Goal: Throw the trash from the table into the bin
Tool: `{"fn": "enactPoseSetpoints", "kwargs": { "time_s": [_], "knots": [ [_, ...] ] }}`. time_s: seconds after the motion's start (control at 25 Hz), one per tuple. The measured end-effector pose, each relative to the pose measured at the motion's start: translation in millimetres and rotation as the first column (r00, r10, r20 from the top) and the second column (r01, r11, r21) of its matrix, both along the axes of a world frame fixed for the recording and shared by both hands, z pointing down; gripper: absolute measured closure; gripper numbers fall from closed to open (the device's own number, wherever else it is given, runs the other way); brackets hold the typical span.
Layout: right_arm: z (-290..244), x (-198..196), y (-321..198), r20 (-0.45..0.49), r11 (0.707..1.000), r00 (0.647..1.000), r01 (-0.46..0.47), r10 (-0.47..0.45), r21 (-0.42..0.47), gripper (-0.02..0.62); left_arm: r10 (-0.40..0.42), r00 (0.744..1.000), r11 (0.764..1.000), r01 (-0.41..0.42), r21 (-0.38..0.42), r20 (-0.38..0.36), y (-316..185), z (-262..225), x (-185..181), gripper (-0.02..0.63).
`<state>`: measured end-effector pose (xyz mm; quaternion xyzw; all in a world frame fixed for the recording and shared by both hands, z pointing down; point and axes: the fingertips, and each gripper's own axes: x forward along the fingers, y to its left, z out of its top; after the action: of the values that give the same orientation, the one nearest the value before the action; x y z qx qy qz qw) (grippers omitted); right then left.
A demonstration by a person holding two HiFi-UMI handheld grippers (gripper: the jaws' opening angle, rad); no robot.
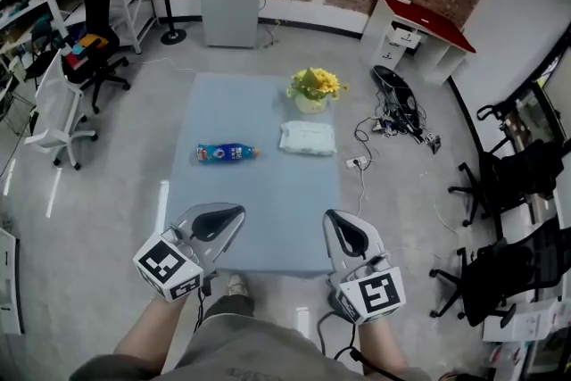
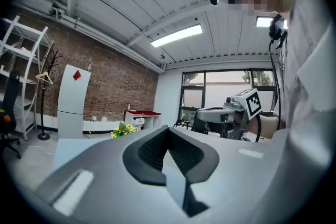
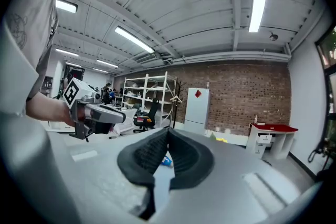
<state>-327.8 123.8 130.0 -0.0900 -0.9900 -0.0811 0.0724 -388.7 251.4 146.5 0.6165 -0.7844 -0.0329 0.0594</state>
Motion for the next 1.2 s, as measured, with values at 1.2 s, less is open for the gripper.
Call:
{"fn": "enactPoseSetpoints", "kwargs": {
  "time_s": [1.2],
  "knots": [
    [1.3, -99.3, 60.1, 0.017, 0.959, 0.962, 0.272, -0.271, -0.082, 0.592, -0.218, 0.976, 0.974, 0.218, 0.054, -0.013, 67.2, -26.3, -62.9, 0.607]
  ]
}}
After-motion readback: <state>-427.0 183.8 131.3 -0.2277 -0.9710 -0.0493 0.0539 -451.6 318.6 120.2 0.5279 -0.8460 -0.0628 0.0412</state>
